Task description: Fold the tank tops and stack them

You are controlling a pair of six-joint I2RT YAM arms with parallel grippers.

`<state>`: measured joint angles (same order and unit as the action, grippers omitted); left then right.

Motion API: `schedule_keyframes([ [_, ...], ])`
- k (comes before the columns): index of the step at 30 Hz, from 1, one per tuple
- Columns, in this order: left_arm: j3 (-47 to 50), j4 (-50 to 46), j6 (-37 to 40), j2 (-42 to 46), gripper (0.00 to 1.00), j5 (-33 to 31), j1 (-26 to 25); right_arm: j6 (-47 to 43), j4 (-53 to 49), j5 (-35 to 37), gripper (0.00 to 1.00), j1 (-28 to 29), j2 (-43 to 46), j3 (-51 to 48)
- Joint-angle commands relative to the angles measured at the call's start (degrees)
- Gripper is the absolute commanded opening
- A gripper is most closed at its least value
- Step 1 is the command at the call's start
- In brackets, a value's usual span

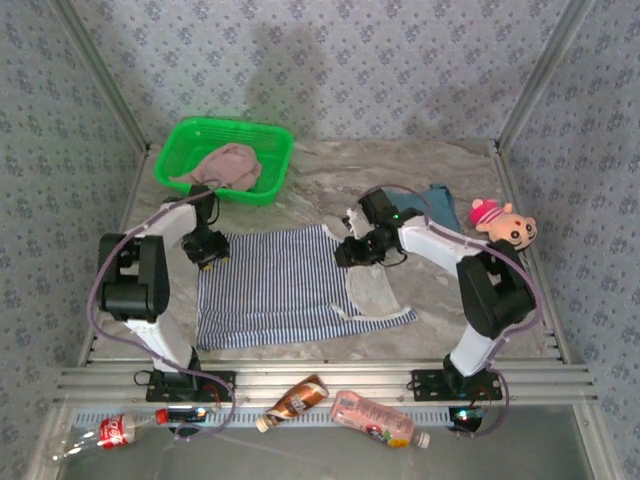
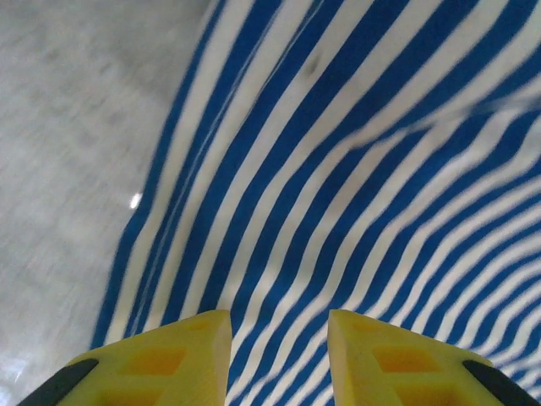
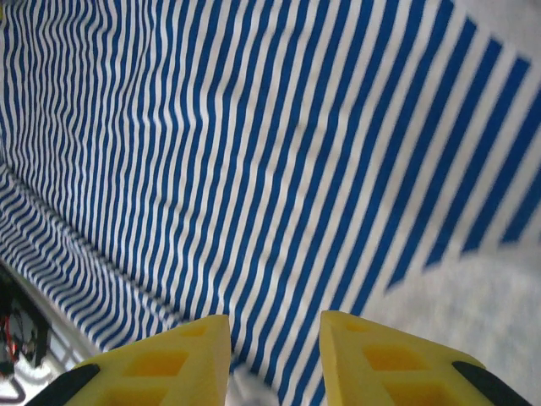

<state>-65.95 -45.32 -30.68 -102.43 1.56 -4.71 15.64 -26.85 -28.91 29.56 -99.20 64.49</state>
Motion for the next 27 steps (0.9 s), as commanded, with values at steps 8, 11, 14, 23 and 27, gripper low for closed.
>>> schedule_keyframes([
  [8,0.02,0.29,5.31,-5.18,0.34,-1.30,5.56,-0.61,3.82,2.77,0.39,0.39,-10.96,9.82],
  [11,1.24,-0.32,6.53,-3.88,0.34,-1.51,7.47,0.30,5.22,2.44,0.39,0.63,-13.36,11.13],
  [14,0.92,-1.58,7.52,-2.64,0.34,-0.76,7.91,0.40,4.89,1.74,0.39,1.32,-15.32,13.38],
  [23,-4.95,-3.97,10.99,1.30,0.53,-3.22,11.54,-4.42,5.24,4.19,0.45,1.77,-18.55,21.37],
  [27,-7.57,-0.95,12.61,-0.41,0.54,0.12,13.97,-6.64,6.22,6.11,0.49,2.59,-21.61,24.75],
])
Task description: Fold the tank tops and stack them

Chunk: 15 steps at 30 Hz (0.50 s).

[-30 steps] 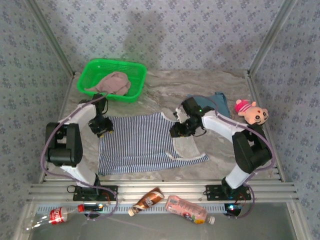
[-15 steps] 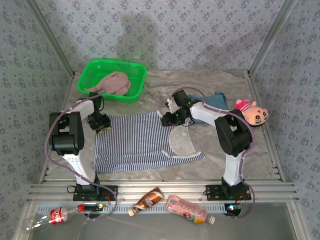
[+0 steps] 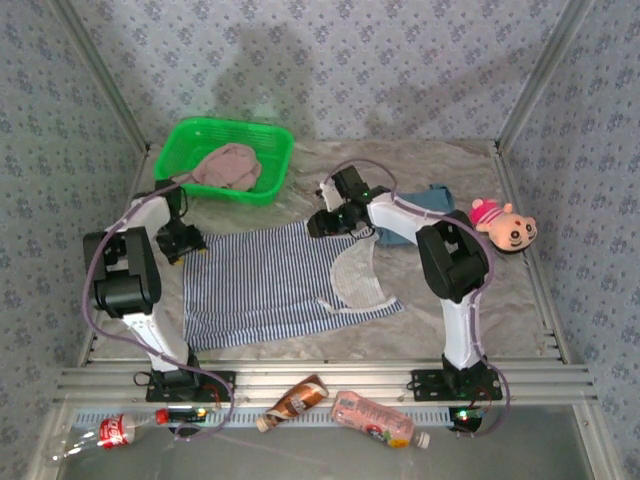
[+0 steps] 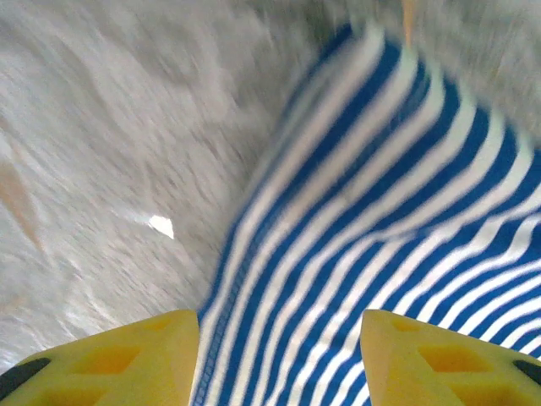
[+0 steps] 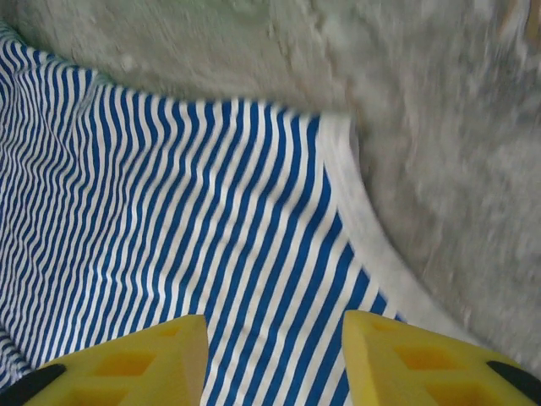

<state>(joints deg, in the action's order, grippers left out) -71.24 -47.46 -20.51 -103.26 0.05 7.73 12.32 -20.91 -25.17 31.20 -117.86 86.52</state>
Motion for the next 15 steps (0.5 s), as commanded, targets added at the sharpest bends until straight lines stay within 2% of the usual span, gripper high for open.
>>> schedule_keyframes([
  [1,-2.72,2.03,2.54,0.03,0.54,2.74,1.90,-3.70,0.20,2.53,0.50,1.05,-4.01,3.92],
  [5,-4.90,4.90,3.39,-2.60,0.55,7.90,2.31,-4.16,0.87,3.88,0.53,1.15,-7.29,7.42],
  [15,-7.24,7.18,6.97,-8.39,0.52,11.25,3.76,-2.42,0.76,5.39,0.55,1.05,-14.08,14.60],
])
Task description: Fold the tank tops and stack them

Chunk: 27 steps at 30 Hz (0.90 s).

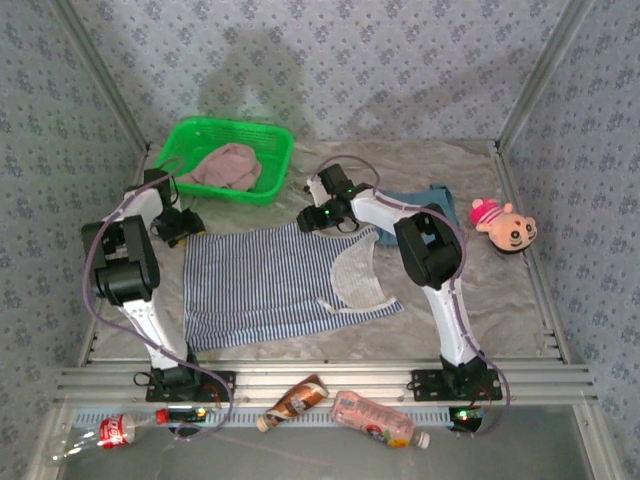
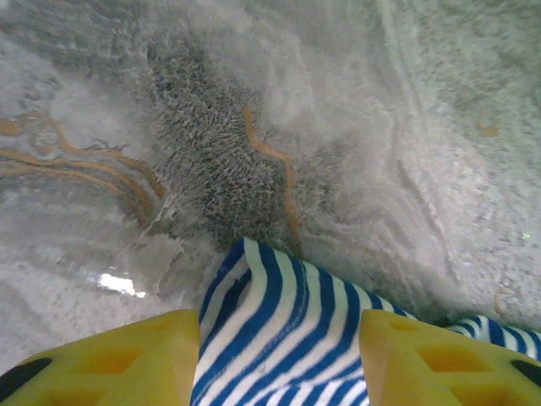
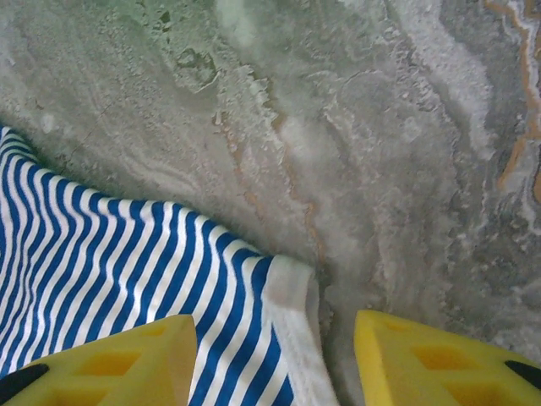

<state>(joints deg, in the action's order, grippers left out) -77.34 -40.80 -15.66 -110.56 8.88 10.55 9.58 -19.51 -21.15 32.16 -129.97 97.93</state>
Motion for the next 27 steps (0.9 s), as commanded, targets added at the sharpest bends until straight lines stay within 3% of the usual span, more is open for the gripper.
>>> schedule_keyframes([
  [1,-0.94,0.56,2.21,-1.17,0.51,2.38,1.11,0.47,-0.82,1.54,0.55,0.09,-2.47,3.84],
  [4,-0.23,1.59,2.15,-1.19,0.48,4.08,1.86,1.40,-0.39,1.10,0.55,0.06,-3.78,4.99],
  [16,-1.92,1.46,3.06,-2.55,0.17,5.82,1.99,2.08,-1.78,-2.23,0.47,0.80,-6.50,7.97],
  [25,-2.66,-0.04,4.36,-0.86,0.00,4.04,1.95,1.66,-1.57,-2.80,0.16,0.51,-6.10,9.59],
  [27,-2.73,-0.83,4.54,-0.25,0.00,4.03,2.02,1.52,-0.64,-2.99,0.11,0.40,-5.57,9.50],
])
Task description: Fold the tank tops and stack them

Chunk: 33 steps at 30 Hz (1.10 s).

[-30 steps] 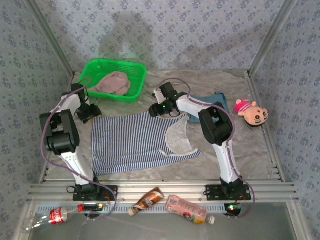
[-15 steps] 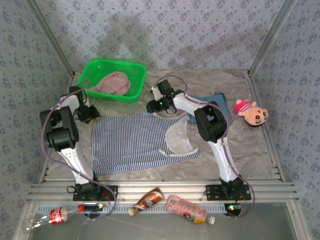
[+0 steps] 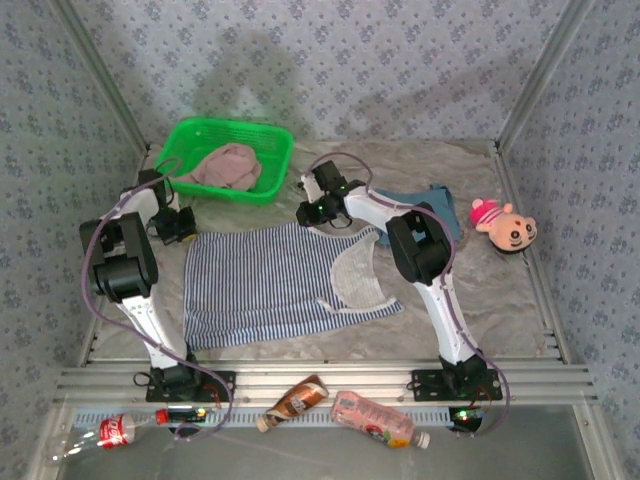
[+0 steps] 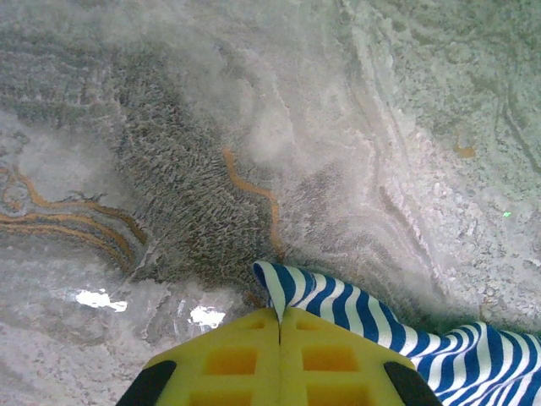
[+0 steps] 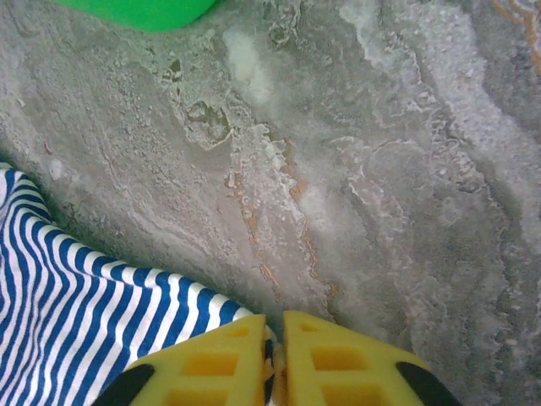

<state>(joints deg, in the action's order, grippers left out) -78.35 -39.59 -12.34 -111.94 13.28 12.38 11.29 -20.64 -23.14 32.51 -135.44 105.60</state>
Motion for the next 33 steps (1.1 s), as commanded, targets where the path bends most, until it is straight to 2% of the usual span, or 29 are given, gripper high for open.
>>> schedule_keyframes([
  [1,-1.73,-2.36,1.26,1.55,0.00,-0.28,0.11,-0.45,0.91,-0.96,0.09,0.02,0.32,1.80],
  [5,-1.20,-3.55,1.85,4.33,0.00,-1.45,0.11,-3.30,3.14,-2.00,0.08,-0.16,2.93,0.47],
  [11,1.89,-4.38,1.87,9.61,0.00,-2.74,0.18,-5.98,14.87,-3.36,0.07,-0.26,8.51,-9.33],
  [18,5.83,-7.47,1.97,15.08,0.00,-4.93,0.12,-9.98,21.65,-4.53,0.07,-0.02,13.66,-18.41],
  [33,15.08,-11.97,2.32,22.01,0.00,-8.44,0.11,-18.62,23.67,-6.83,0.07,2.00,23.69,-33.87],
])
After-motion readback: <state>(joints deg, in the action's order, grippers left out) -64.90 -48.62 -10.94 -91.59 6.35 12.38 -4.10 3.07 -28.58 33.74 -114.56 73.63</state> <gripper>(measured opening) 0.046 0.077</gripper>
